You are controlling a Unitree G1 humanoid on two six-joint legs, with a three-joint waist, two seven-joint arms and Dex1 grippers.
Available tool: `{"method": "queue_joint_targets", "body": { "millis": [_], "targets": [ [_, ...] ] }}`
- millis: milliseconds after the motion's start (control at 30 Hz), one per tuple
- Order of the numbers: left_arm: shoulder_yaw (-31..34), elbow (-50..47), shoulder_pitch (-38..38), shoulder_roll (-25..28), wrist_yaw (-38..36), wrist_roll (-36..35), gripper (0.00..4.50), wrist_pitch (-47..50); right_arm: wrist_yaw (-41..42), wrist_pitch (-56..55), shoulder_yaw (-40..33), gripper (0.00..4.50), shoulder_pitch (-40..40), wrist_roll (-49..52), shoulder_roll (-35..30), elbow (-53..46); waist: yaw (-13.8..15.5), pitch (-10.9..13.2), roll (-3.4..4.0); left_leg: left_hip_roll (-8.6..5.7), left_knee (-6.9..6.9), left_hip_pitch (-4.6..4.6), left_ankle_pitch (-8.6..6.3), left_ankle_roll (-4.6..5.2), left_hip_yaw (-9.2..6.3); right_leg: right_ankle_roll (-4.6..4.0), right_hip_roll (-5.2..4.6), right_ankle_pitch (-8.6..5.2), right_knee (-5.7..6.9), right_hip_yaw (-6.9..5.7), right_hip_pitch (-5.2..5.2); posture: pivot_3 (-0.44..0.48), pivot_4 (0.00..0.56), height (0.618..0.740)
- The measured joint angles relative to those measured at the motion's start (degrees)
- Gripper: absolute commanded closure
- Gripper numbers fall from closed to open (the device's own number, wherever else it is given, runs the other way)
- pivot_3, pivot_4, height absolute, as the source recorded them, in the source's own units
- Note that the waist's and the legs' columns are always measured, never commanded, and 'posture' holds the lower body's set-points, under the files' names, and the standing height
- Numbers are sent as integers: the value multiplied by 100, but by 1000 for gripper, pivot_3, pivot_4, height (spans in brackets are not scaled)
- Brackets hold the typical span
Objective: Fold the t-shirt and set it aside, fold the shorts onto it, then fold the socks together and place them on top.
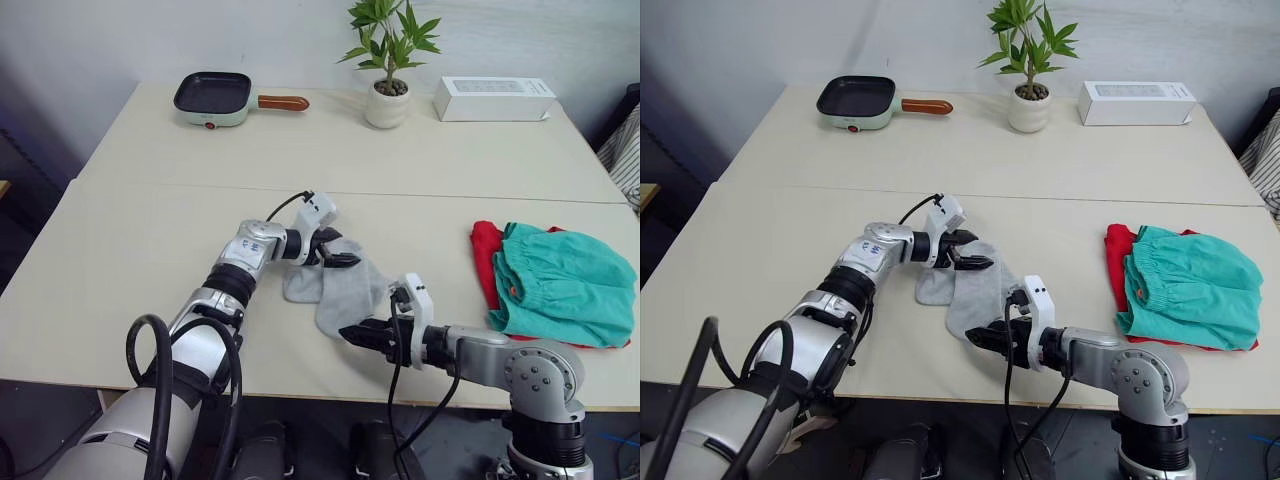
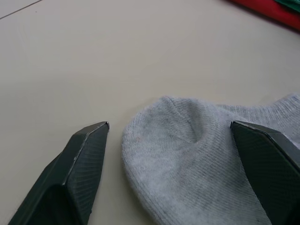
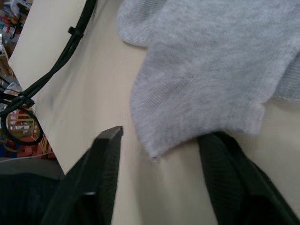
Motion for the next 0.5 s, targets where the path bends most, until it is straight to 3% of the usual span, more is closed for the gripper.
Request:
{"method": "queue_joint_targets", "body": {
  "millis": [133,333,500],
  "targets": [
    [71,156,-24,-17,62,98,2492,-160,-161,20,36,4466,18,-105,159,42,-9,0,0,-1,-2,-1,0,0,0,0,-1,0,-1,6,-1,0,150,740],
    [245,286,-23,-66,144,129,4363,-276,-318,17,48,4500,-25,-175,372,50,-34,-10,-16,0,0,-1,-1,3,-1,0,-3,0,-1,13,0,0,150,740],
    [410,210,60,-46,85,117,4450,-281,-373,10,-164,4500,-46,-157,579,103,-81,-10,-17,0,-4,0,0,2,-3,0,-4,0,2,17,0,0,150,740]
  ]
}}
